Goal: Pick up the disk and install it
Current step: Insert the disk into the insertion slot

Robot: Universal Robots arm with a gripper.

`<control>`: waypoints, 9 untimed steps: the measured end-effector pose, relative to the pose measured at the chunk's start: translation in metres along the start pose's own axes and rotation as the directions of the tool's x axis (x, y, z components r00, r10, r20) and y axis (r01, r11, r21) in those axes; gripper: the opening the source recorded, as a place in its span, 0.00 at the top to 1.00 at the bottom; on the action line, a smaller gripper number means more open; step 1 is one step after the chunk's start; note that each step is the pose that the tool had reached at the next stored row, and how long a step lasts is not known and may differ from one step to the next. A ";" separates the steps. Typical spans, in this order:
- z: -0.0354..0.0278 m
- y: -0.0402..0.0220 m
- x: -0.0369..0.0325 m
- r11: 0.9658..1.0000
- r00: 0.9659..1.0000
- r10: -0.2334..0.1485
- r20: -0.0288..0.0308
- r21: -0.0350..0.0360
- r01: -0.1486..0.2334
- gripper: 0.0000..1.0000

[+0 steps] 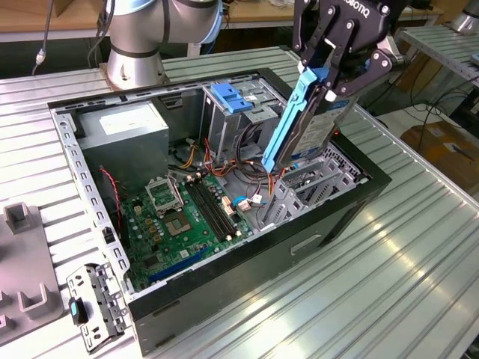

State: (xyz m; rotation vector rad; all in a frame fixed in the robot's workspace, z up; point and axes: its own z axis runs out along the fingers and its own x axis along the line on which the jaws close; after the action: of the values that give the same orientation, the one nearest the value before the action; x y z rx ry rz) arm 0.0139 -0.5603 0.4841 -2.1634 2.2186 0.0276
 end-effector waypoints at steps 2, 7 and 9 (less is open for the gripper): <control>0.0012 -0.0022 0.0006 1.000 1.000 -0.006 0.001 0.004 0.006 0.63; 0.0050 -0.0100 0.0075 1.000 1.000 -0.024 0.001 0.013 0.024 0.63; 0.0072 -0.0140 0.0107 1.000 1.000 -0.024 0.001 0.014 0.024 0.63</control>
State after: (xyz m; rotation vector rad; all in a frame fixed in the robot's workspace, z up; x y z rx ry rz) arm 0.0277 -0.5710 0.4767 -2.1827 2.1851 0.0124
